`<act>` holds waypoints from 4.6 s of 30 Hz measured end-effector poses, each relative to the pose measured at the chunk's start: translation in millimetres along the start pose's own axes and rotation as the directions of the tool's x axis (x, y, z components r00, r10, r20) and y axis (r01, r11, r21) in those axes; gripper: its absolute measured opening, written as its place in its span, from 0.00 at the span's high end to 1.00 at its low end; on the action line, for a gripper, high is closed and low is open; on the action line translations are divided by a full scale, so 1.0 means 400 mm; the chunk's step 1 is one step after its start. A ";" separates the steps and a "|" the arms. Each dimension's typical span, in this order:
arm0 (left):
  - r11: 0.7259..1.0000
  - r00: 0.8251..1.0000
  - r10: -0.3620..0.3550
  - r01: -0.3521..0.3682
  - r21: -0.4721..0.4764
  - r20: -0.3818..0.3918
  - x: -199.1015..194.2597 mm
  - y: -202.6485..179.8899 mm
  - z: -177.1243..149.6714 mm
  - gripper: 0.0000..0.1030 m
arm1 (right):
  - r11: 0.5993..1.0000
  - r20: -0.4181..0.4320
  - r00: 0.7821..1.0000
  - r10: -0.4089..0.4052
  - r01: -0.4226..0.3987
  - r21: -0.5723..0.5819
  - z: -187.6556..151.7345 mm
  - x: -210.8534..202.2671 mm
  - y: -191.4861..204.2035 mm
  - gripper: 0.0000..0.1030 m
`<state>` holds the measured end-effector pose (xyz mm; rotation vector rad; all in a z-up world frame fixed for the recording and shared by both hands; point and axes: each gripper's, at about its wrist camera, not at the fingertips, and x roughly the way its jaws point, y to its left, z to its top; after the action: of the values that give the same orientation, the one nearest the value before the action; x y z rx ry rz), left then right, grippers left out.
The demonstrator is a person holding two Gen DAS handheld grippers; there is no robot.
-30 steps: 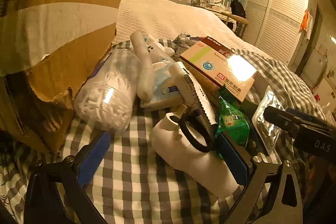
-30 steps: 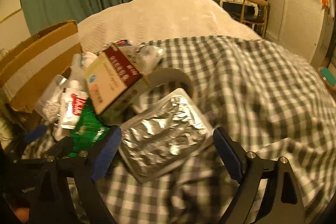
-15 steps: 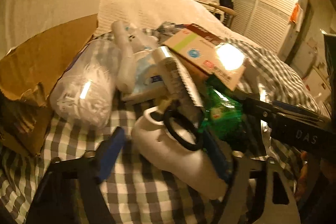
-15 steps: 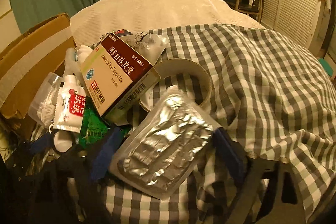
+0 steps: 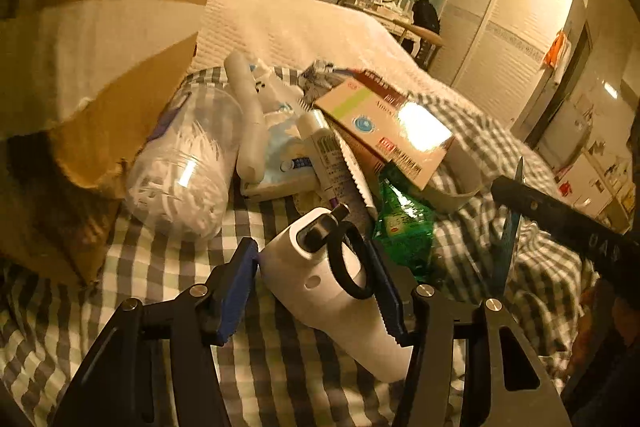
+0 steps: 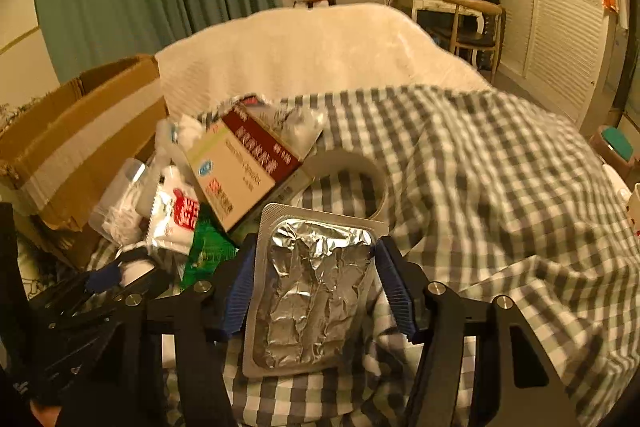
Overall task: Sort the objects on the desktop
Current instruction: 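Grasp the silver blister pack with the right gripper while the left grasps the white bottle, then carry blister pack and white bottle to the cardboard box and release both, then move both open grippers back to the pile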
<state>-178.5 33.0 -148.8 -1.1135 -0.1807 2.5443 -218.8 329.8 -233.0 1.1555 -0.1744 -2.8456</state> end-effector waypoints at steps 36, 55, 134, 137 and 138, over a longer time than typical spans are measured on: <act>0.999 0.996 -0.026 0.024 0.024 0.083 -0.025 -0.016 0.016 0.45 | 0.998 -0.158 0.986 -0.056 0.052 -0.031 -0.060 0.102 0.017 0.33; 0.999 0.994 -0.037 0.032 0.043 0.102 -0.049 -0.034 0.017 0.45 | 0.996 -0.134 0.990 -0.045 0.034 -0.079 -0.063 0.034 0.041 0.48; 0.980 0.969 0.195 -0.198 0.003 0.149 0.045 -0.109 0.073 0.35 | 0.994 0.030 0.998 0.060 -0.057 -0.094 0.000 -0.041 -0.076 0.17; 0.989 0.981 0.143 -0.148 0.029 0.131 0.090 -0.089 0.063 0.67 | 0.992 0.018 0.998 0.055 -0.052 -0.112 -0.003 0.003 -0.076 0.17; 0.995 0.989 0.095 -0.098 0.027 0.111 0.101 -0.079 0.061 0.73 | 0.990 0.013 0.999 0.046 -0.044 -0.131 -0.003 0.018 -0.068 0.17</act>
<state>-213.0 78.2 -152.0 -0.9934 -0.1153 2.6866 -223.4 356.1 -242.4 1.0900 -0.0146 -2.7807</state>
